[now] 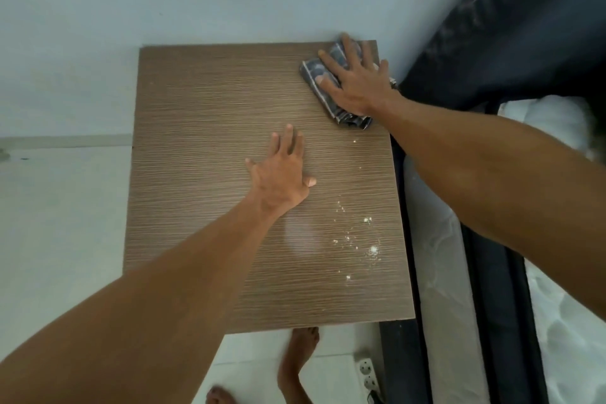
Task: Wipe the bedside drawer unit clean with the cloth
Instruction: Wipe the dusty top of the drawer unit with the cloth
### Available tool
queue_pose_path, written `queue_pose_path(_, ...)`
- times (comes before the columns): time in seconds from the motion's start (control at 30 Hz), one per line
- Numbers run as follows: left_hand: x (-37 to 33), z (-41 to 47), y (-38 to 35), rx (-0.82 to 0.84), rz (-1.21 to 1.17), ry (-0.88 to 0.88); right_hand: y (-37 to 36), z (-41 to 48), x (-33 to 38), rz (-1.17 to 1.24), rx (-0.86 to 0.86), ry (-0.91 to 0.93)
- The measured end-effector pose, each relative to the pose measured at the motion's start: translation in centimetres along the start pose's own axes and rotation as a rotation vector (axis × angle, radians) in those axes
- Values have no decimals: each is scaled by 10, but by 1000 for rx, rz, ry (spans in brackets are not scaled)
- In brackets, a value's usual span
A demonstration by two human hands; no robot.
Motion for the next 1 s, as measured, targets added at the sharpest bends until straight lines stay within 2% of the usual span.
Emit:
queue_pose_path(0.23, -1, -3, 0, 31, -14, 31, -18, -43, 23, -66, -92, 21)
queue_pose_path(0.5, 1, -12, 0, -29, -42, -15, -47, -142, 62, -38, -132, -1)
queue_pose_path(0.7, 15, -52, -18, -51, -37, -86, -70, -216, 94, -39, -112, -17)
queue_pose_path(1.0, 23, -108, -48, 8, -6, -97, -97, -315, 151, -37, -150, -17)
Point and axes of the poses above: each hand's wrist, its own z-axis towards the middle knuckle, its own y-axis out of the back of the hand, x = y × z, the point moved 8 cm from there along z, towards the middle knuckle, and after that the axes turned 14 degrees about -z, right-handed, at the moved point
